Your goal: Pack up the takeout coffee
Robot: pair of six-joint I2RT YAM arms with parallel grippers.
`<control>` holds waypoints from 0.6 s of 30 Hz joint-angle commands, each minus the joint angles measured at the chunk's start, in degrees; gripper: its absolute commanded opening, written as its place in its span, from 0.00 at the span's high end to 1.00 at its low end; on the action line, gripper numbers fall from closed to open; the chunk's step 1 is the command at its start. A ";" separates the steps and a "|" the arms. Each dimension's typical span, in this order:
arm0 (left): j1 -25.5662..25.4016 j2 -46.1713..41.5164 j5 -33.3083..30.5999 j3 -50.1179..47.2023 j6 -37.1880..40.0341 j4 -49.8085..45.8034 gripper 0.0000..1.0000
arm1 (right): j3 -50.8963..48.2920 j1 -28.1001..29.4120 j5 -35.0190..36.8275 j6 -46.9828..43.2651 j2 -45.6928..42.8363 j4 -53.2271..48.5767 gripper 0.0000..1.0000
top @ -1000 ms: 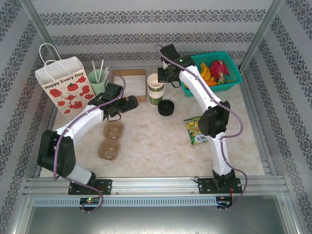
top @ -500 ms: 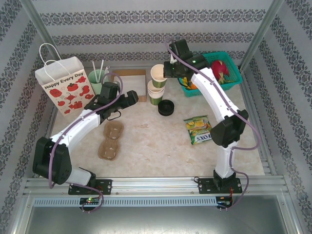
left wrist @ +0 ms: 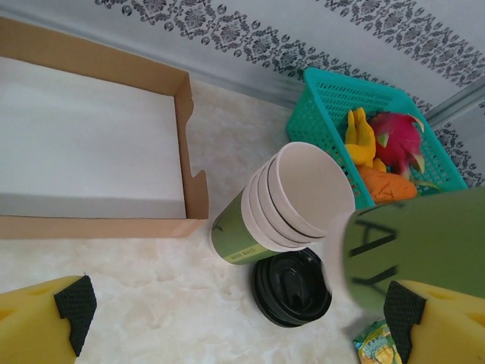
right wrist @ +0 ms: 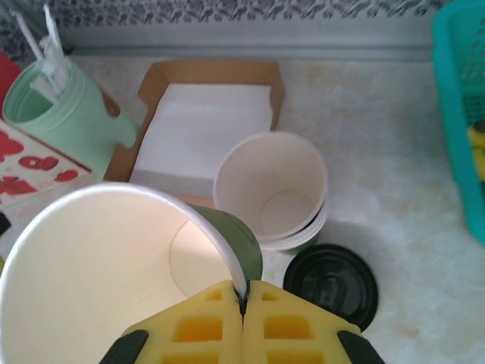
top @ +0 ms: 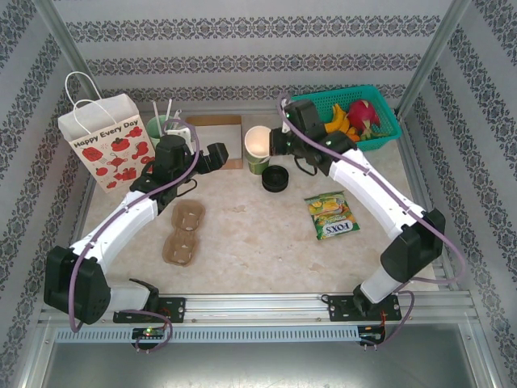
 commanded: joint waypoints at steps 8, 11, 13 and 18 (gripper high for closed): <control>-0.40 5.08 -16.18 12.48 -4.36 -27.62 0.01 | -12.27 5.83 4.24 9.01 -4.39 7.92 1.00; -0.44 8.03 -14.64 14.26 -4.61 -30.55 0.01 | -13.97 7.48 5.68 10.74 -3.95 6.82 1.00; -0.67 9.62 -12.61 15.32 -5.08 -32.05 0.01 | -14.78 8.60 7.05 12.85 -3.10 5.17 1.00; -2.10 13.32 -11.04 18.60 -4.54 -38.62 0.01 | -15.21 11.32 7.84 12.47 -0.28 2.20 1.00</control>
